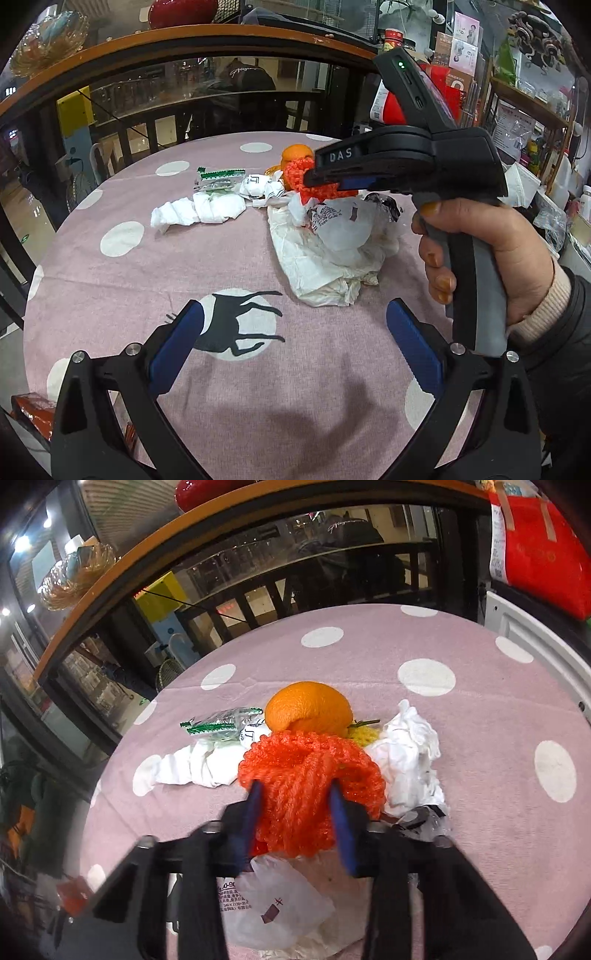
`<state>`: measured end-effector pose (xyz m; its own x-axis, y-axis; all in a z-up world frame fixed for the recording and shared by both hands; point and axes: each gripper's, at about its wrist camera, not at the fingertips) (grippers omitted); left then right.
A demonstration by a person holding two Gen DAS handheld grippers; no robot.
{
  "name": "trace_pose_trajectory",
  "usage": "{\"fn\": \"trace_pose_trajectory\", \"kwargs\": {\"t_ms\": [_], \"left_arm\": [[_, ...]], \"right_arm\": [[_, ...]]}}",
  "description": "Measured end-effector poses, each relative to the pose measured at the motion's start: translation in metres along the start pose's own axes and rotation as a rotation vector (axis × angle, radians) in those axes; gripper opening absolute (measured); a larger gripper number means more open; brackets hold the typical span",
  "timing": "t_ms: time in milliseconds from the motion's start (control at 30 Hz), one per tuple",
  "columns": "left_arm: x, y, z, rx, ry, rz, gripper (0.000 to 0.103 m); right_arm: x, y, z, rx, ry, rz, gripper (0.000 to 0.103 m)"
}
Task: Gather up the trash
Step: 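Grasp the orange mesh net with the right tool while left tool grasps red-white bag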
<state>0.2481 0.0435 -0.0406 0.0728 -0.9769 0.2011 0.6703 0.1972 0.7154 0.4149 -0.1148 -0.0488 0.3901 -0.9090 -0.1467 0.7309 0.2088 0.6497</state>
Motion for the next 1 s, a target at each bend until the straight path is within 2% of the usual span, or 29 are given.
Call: {"fn": "trace_pose_trajectory", "kwargs": {"t_ms": [100, 267, 467, 633, 767, 833, 900, 1000], "left_arm": [[0.004, 0.008, -0.007, -0.005, -0.015, 0.004, 0.097], [0.01, 0.024, -0.022, -0.027, -0.061, 0.034, 0.097], [0.012, 0.059, -0.046, -0.04, -0.117, 0.147, 0.09], [0.02, 0.081, -0.076, -0.078, -0.059, 0.147, 0.076], [0.018, 0.092, -0.102, -0.146, -0.028, 0.185, 0.065], [0.017, 0.094, -0.113, -0.176, -0.009, 0.194, 0.055], [0.015, 0.093, -0.116, -0.192, -0.012, 0.2, 0.038], [0.013, 0.088, -0.108, -0.179, -0.029, 0.208, 0.029]], "right_arm": [[0.0, -0.001, 0.016, 0.06, -0.021, 0.019, 0.018], [0.003, -0.002, 0.055, 0.16, -0.041, 0.05, 0.018], [0.008, -0.015, 0.097, 0.228, -0.076, 0.071, 0.018], [0.013, -0.026, 0.121, 0.27, -0.127, 0.092, 0.017], [0.02, -0.039, 0.131, 0.27, -0.134, 0.09, 0.017], [0.023, -0.045, 0.133, 0.263, -0.134, 0.084, 0.017], [0.027, -0.053, 0.135, 0.257, -0.135, 0.074, 0.017], [0.031, -0.062, 0.137, 0.252, -0.144, 0.064, 0.017]]}}
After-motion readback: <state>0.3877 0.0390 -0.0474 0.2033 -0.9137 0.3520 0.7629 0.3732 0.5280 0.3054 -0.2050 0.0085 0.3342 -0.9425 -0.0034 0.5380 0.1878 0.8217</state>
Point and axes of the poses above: each gripper's, at about its wrist camera, not at the fingertips, and z roughly against the way its jaws point, x to its right, y to its top, and after that the axes turned 9 degrees about z, right-handed
